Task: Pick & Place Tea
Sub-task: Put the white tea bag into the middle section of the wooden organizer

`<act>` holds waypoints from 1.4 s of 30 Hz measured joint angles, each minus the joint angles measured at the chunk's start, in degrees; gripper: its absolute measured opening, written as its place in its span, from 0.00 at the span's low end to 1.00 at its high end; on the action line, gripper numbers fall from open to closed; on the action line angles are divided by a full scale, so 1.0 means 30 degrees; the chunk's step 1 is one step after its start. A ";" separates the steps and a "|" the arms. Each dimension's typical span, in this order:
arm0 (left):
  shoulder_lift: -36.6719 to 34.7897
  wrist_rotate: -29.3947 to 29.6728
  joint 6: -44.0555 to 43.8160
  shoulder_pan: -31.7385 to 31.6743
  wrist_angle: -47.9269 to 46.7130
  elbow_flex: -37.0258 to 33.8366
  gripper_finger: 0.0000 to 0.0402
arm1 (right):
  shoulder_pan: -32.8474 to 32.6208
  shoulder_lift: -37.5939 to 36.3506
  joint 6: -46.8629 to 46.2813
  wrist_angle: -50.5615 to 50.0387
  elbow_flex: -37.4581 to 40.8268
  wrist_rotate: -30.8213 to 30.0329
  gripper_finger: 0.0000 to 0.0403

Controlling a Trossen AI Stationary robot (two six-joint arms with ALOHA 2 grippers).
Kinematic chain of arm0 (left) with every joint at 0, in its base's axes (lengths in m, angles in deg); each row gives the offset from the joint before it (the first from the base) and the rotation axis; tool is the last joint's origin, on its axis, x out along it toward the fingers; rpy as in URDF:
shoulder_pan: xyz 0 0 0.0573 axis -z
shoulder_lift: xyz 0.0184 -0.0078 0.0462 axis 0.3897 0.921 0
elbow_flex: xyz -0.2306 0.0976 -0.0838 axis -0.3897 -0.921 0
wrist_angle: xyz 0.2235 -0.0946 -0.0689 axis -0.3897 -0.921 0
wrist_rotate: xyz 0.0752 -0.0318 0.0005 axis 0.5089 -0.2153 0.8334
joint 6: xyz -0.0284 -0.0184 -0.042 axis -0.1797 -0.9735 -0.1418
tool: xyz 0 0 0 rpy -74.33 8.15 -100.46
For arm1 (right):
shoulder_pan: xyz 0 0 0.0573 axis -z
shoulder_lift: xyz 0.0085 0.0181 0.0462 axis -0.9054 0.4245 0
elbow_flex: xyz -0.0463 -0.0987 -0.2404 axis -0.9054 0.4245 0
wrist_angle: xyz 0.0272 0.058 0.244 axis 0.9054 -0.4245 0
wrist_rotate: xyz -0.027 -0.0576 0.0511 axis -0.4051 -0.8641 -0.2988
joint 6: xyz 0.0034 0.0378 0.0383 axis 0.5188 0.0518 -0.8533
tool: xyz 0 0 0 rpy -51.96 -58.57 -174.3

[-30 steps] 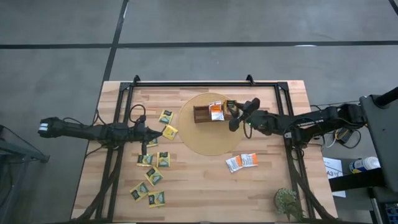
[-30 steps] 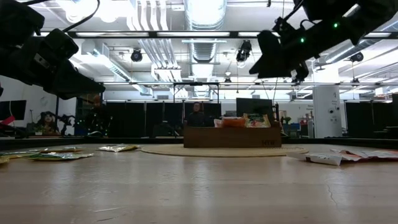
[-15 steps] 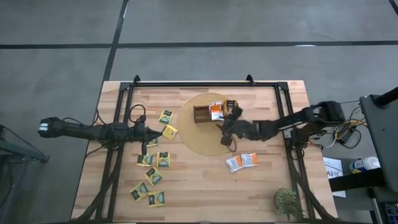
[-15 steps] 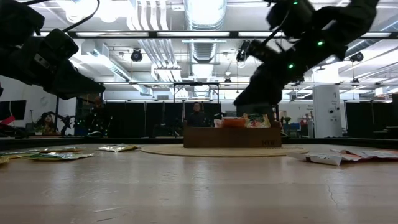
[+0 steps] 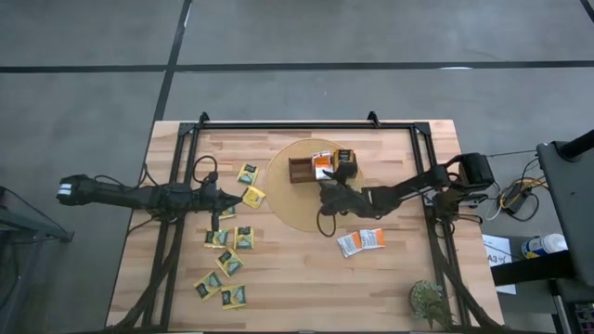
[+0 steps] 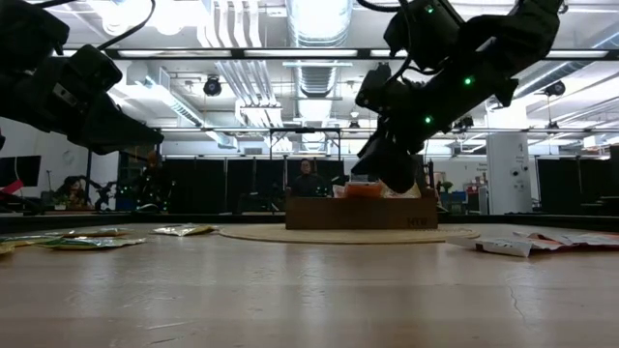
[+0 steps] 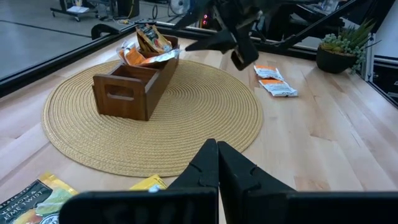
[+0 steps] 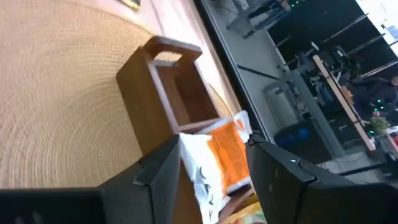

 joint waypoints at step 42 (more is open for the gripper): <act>0.0007 0.0000 0.0001 0.0000 0.0000 0.0000 0.00 | 0.0887 -0.0313 -0.2891 -0.4281 -0.0651 -0.4816 0.44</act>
